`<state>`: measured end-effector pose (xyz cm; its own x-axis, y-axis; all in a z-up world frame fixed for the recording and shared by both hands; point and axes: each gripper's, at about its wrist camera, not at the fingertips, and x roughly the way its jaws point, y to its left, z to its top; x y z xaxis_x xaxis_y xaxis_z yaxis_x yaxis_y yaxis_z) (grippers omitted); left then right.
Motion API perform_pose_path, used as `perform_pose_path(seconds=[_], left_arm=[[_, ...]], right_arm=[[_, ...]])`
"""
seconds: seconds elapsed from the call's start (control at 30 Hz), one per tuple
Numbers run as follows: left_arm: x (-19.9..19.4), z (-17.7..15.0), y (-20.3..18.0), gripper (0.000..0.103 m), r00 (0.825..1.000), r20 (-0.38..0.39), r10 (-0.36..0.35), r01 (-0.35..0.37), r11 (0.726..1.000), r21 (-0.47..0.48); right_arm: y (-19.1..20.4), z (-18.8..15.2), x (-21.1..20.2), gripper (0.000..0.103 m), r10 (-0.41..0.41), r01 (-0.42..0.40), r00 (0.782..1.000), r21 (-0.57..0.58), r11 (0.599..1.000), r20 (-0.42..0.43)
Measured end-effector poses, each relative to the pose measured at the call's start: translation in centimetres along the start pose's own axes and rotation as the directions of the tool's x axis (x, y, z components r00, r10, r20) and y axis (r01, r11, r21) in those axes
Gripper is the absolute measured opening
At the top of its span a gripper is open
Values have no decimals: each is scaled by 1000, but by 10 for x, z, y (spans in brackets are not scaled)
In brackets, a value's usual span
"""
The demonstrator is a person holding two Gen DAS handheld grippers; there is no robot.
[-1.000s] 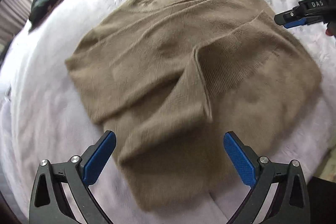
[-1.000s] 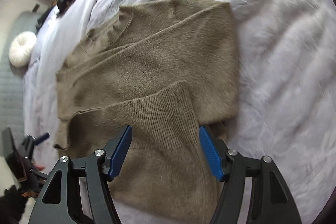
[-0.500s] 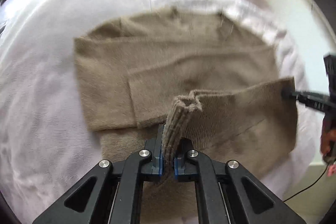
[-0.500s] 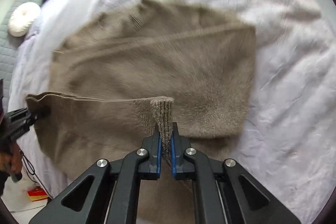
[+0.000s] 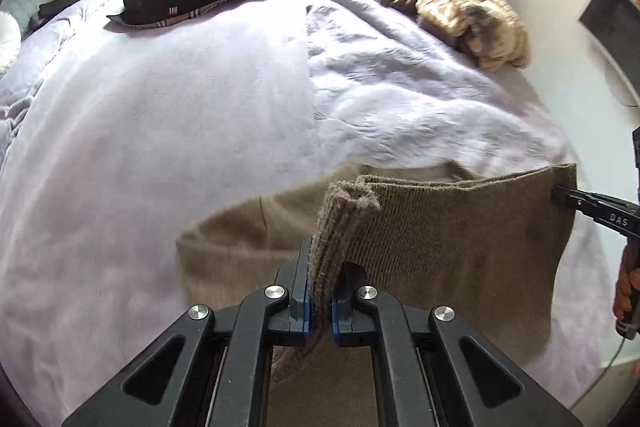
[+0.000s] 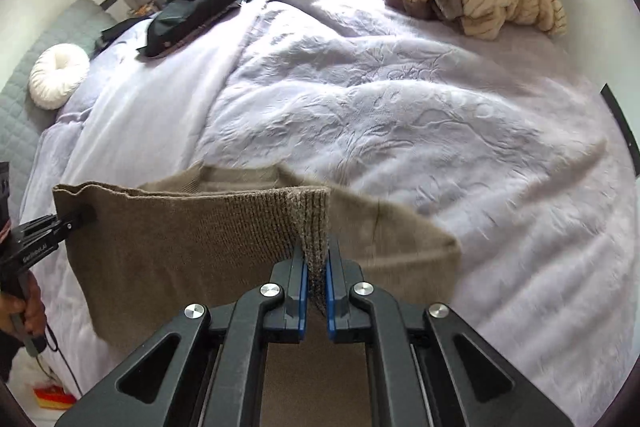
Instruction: Fold small clothes
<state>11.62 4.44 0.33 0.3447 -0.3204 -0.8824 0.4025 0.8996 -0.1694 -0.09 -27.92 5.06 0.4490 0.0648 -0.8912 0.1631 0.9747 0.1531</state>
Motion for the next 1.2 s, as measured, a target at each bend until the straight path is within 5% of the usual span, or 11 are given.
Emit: perform_pose_path(seconds=[0.23,0.43,0.5,0.53,0.57,0.63,0.8,1.03,1.2], left_arm=[[83,-3,14,8,990,-115,82,-83,997,-6],[97,-3,21,10,987,-114,110,-111,994,-2],[91,-1,24,38,978,-105,179,-178,984,24],[86,-1,27,76,962,-87,258,-256,966,32],[80,0,32,86,944,-62,324,-323,946,29],[69,-2,51,87,937,-49,347,-347,938,-6],[35,-19,78,87,944,-96,317,-324,942,-83],[6,-78,44,87,973,-162,162,-186,971,-148],[28,-119,37,87,944,-258,207,-250,958,-144]], right_arm=[[-25,8,94,8,-22,32,993,80,996,-115],[-45,2,117,8,28,-7,993,183,983,-114],[-54,1,111,8,38,-15,995,223,975,-98],[-58,1,106,10,22,-1,996,233,973,-86],[-60,2,101,16,-15,34,996,232,972,-85],[-68,0,93,32,-63,82,995,252,964,-81],[-76,-18,59,32,-85,99,995,297,950,-60],[-29,-88,28,32,92,-69,991,226,972,-95],[-12,-137,53,31,34,-1,976,151,989,-215]])
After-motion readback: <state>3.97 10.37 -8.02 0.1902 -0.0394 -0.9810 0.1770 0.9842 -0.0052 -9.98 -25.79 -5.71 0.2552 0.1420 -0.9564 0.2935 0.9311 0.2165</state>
